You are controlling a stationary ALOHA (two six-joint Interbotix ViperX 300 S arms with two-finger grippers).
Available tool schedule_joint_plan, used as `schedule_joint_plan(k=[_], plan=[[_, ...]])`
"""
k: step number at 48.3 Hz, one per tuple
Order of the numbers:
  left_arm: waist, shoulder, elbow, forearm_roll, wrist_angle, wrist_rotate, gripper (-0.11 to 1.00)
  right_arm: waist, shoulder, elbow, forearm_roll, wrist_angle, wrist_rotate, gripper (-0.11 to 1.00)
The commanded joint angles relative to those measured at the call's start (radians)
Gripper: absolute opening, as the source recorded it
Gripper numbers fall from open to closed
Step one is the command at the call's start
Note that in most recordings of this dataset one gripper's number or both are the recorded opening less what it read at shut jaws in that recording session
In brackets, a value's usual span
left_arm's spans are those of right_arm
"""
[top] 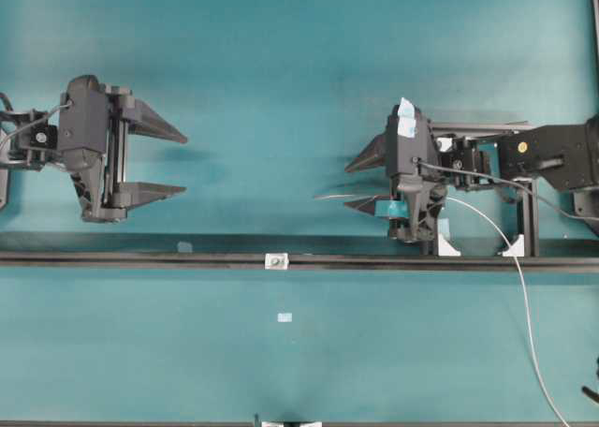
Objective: Insert the wire through the hole in the metal fitting marked with a red label. (retake)
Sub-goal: 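Lower the right gripper over the wire and close on it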
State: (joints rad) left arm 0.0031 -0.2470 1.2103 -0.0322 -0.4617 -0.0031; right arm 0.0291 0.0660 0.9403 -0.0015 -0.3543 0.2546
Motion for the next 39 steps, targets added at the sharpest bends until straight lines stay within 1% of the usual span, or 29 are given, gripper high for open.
schedule_joint_plan(k=[1, 33, 39], plan=[[0.002, -0.006, -0.015, -0.002, -0.009, 0.0, 0.48, 0.003, -0.006, -0.015, -0.002, -0.005, 0.0, 0.67], [0.005, -0.005, -0.017, -0.002, -0.009, 0.0, 0.47, -0.002, -0.005, -0.017, -0.002, -0.009, -0.002, 0.67], [0.005, -0.006, -0.017, -0.002, -0.009, 0.0, 0.47, -0.002, -0.005, -0.017, -0.002, -0.011, -0.002, 0.64]])
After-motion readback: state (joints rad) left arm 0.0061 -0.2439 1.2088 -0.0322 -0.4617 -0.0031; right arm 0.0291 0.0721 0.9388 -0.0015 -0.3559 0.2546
